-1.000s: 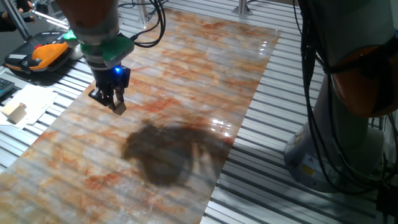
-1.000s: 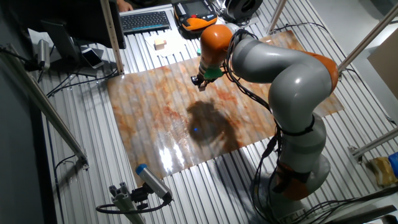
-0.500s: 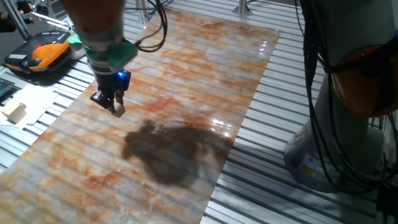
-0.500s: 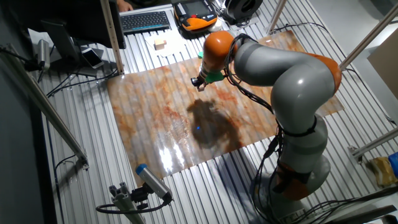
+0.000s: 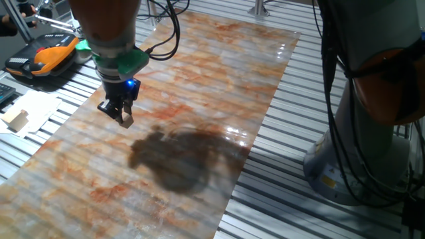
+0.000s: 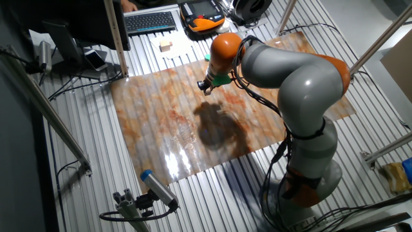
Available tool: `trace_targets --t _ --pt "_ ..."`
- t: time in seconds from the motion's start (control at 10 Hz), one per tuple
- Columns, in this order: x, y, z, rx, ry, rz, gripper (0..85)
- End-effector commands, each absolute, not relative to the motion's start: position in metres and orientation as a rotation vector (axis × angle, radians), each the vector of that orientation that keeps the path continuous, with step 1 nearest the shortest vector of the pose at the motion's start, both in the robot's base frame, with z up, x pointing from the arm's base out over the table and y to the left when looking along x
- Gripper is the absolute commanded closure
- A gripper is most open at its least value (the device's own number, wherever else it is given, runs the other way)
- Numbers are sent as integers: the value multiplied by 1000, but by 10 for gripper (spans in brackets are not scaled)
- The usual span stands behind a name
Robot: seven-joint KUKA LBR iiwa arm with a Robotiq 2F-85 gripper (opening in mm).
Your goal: Pick up the small block on the left and move it to the right
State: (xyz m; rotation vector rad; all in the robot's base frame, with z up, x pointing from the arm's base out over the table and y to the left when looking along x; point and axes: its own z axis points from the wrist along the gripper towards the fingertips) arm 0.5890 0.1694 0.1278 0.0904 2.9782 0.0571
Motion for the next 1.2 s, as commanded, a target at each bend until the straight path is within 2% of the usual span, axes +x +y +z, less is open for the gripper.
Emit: trace_targets --t 0.0,0.7,1.1 --pt "590 169 125 90 2980 59 850" --pt "593 168 108 105 2988 42 850" --pt "596 167 97 117 2962 94 850"
